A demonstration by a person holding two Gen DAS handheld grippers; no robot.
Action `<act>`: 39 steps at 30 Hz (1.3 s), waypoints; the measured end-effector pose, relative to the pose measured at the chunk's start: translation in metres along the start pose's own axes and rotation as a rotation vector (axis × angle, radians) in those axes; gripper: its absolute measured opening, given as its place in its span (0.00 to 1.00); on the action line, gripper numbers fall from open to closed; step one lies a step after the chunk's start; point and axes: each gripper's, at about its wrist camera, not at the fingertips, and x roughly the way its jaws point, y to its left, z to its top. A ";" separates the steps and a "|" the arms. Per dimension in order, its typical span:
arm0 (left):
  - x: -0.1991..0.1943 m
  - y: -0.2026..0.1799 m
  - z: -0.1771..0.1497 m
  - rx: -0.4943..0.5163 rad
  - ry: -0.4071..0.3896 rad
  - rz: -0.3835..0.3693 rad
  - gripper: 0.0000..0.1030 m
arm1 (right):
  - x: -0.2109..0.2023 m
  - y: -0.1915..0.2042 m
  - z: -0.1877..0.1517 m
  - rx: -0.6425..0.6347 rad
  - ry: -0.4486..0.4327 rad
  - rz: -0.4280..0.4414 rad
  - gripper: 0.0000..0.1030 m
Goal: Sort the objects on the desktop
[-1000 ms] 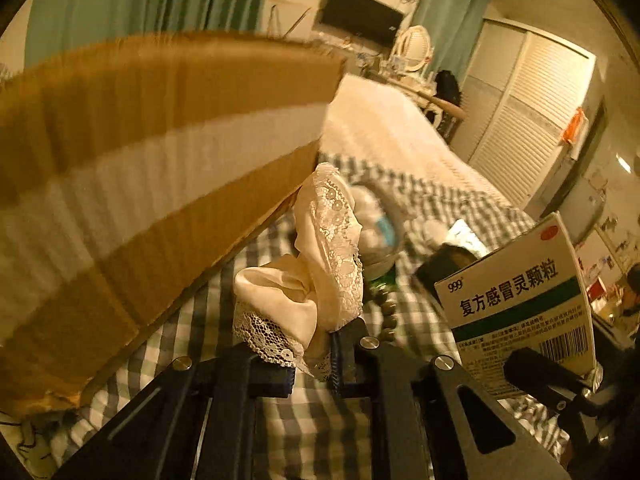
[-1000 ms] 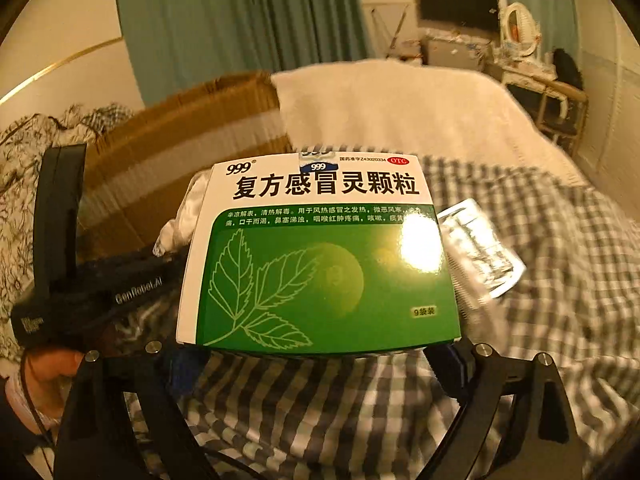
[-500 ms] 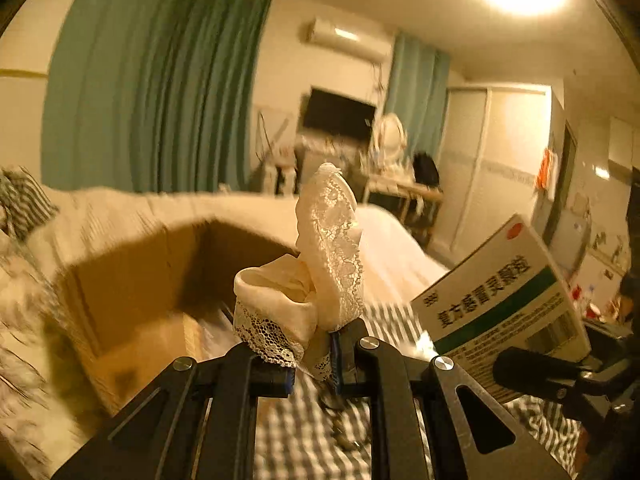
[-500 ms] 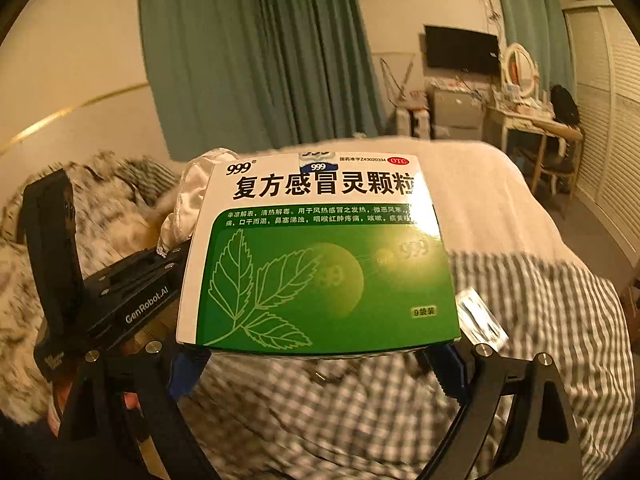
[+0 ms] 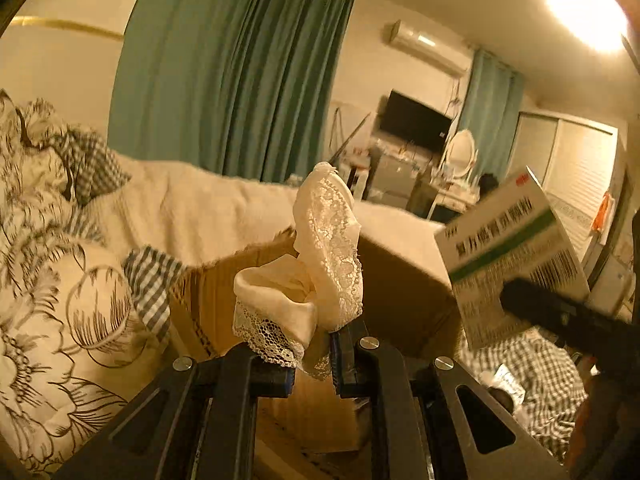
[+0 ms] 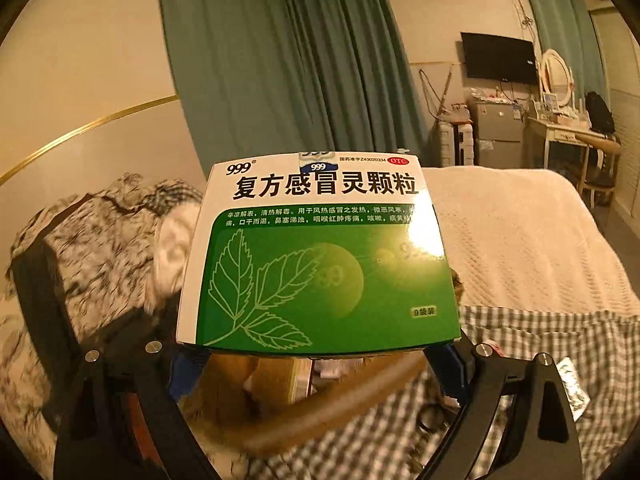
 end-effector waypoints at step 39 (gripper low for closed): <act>0.088 -0.180 -0.188 0.299 0.432 -0.141 0.95 | -0.084 -0.185 -0.146 0.065 0.093 -0.501 0.99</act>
